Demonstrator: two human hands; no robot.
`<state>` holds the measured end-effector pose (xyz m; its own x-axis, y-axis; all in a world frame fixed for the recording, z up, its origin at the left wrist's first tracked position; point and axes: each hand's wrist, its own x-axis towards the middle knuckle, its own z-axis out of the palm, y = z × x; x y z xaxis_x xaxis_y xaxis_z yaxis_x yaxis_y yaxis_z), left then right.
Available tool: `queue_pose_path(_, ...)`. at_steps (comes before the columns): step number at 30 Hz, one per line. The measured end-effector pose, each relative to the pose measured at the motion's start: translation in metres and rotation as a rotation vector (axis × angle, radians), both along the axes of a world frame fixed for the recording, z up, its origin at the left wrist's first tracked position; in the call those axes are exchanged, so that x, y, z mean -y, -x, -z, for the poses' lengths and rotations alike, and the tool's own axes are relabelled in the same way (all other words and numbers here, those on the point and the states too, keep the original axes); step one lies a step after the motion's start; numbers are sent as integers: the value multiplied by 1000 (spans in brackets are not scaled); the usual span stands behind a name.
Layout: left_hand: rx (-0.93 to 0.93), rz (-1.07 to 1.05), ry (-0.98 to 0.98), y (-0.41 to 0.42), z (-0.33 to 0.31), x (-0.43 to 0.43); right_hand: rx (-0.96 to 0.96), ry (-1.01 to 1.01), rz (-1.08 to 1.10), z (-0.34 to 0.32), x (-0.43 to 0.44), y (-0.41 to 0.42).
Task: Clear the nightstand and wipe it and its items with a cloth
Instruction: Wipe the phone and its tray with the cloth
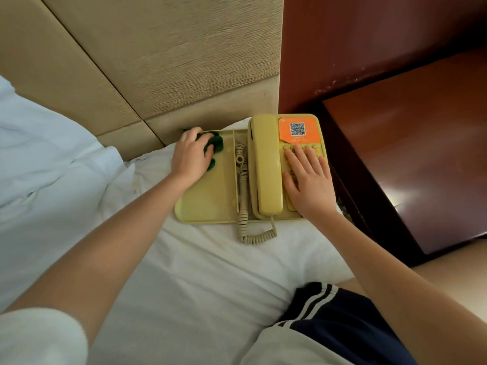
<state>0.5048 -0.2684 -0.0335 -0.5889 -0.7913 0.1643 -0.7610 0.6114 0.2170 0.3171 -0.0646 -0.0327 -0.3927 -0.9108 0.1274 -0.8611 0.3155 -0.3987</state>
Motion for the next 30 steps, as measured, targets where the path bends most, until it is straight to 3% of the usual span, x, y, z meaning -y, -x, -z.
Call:
queue_pose_path(4,-3,100,51,-7,-1,-7,-10,5,5,2,-1,0)
queue_pose_path(11,87,719,-104,-56,-15,-40,-4,-12,-18,1,-1,2)
queue_pose_path(15,170,871,-137,-66,-22,-38,12,14,-25,3,0,4)
queue_pose_path(18,176,733,-72,-50,-18,-24,9,9,-23,2,0,5)
queue_pose_path(23,33,138,-53,-4,-19,-2,18,5,-24,2,0,6)
queue_pose_path(27,3,11,-20,8,-16,-3,39,10,-28,3,0,6)
queue_pose_path(30,28,50,11,3,-13,-16,25,10,-70,4,0,15)
